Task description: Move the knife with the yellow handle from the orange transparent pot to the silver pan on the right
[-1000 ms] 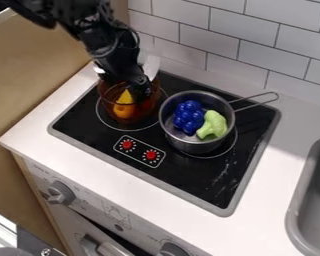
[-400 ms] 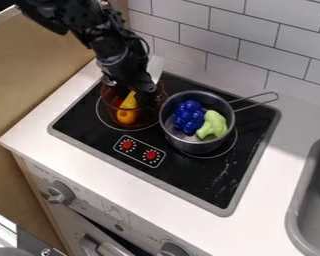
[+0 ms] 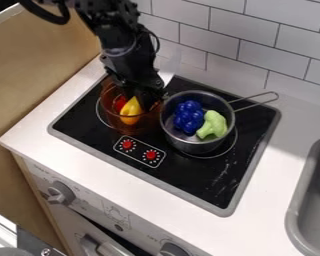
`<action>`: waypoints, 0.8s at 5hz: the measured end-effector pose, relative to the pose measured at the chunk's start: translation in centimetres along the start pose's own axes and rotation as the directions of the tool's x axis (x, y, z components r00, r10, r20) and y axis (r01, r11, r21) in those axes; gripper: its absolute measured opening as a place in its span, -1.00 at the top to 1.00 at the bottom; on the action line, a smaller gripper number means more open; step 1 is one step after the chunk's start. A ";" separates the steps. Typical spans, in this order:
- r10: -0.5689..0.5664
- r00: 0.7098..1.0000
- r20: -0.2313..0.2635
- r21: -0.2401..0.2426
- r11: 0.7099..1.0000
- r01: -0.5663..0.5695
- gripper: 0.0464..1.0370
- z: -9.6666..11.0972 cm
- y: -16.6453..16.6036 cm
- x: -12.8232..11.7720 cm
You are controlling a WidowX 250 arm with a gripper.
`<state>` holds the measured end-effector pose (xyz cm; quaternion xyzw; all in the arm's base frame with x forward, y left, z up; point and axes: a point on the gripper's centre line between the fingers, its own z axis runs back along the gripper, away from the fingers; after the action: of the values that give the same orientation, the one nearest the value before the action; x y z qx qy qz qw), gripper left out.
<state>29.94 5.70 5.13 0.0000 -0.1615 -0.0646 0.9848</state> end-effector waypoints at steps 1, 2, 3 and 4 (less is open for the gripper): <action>0.015 0.999 -0.046 0.021 1.000 -0.014 0.39 2.2 -0.3 0.3; 0.041 0.995 -0.090 0.049 0.998 -0.037 0.39 4.6 -1.5 0.4; 0.081 0.993 -0.091 0.075 0.994 -0.074 0.39 6.4 -3.2 0.3; 0.104 0.993 -0.060 0.075 0.992 -0.100 0.39 6.6 -5.6 0.1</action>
<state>27.25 0.28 11.36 0.0292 -0.1319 -0.0083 0.9908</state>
